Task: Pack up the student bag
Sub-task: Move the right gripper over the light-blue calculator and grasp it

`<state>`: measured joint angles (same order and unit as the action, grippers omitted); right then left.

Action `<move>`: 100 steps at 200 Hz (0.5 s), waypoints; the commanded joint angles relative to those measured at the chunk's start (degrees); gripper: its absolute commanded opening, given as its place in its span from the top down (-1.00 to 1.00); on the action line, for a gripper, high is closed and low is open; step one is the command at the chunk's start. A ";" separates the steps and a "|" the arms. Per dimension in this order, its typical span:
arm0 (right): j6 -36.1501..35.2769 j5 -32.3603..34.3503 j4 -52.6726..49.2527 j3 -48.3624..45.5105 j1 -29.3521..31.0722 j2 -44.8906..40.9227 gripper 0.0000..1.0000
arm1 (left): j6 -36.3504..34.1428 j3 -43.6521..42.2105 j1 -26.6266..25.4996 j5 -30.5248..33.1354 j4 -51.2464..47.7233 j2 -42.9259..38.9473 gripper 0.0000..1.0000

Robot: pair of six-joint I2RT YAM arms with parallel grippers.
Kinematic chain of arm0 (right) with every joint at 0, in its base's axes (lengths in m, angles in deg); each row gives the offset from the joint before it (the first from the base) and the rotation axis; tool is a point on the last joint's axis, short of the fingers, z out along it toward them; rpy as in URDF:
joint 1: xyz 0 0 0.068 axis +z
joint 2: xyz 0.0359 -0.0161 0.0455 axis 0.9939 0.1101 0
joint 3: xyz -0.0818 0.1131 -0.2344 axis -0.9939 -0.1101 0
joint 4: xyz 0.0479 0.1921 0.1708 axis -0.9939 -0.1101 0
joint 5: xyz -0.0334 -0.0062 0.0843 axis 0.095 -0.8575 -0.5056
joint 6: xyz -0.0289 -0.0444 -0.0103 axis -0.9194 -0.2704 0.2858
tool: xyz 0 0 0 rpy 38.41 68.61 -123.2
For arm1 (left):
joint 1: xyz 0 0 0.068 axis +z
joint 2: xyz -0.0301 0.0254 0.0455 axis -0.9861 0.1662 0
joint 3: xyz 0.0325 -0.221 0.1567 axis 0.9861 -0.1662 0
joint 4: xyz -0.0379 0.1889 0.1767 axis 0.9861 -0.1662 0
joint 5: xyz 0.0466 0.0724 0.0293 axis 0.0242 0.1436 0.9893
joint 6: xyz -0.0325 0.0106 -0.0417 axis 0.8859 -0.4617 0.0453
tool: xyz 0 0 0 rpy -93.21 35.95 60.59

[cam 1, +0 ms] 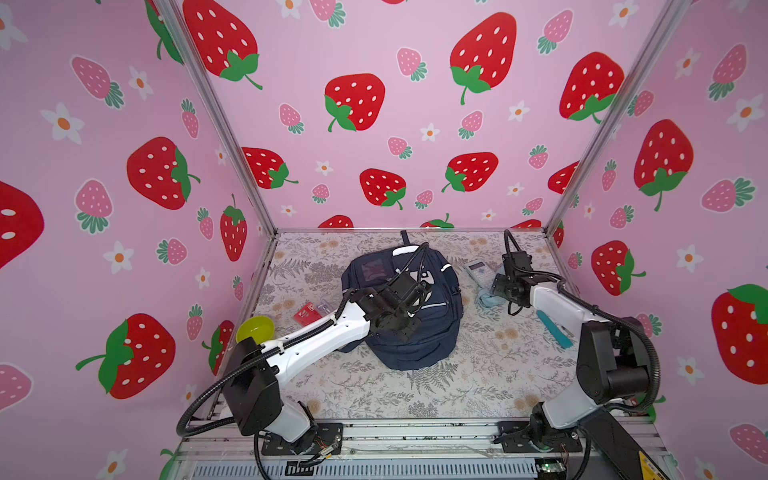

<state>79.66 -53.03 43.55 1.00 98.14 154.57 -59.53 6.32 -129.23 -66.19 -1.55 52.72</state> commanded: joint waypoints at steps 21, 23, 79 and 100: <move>-0.86 1.91 -1.59 -0.59 -0.28 -1.43 -0.59 | 0.12 2.51 -0.95 7.37 1.14 2.95 -0.04; -0.89 1.96 -1.45 -0.76 -0.24 -1.54 -0.59 | 0.11 2.49 -0.95 7.48 1.17 3.22 -0.04; -13.70 -9.83 -0.35 9.53 -0.24 7.01 -0.69 | 1.39 3.37 -0.07 11.25 2.17 5.88 0.41; -18.54 -9.54 -3.36 17.50 -0.22 14.33 -0.77 | 3.20 2.01 2.02 5.95 4.45 3.03 0.92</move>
<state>69.85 -59.10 42.09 11.32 98.14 161.98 -58.43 7.68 -129.66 -58.82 0.13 59.32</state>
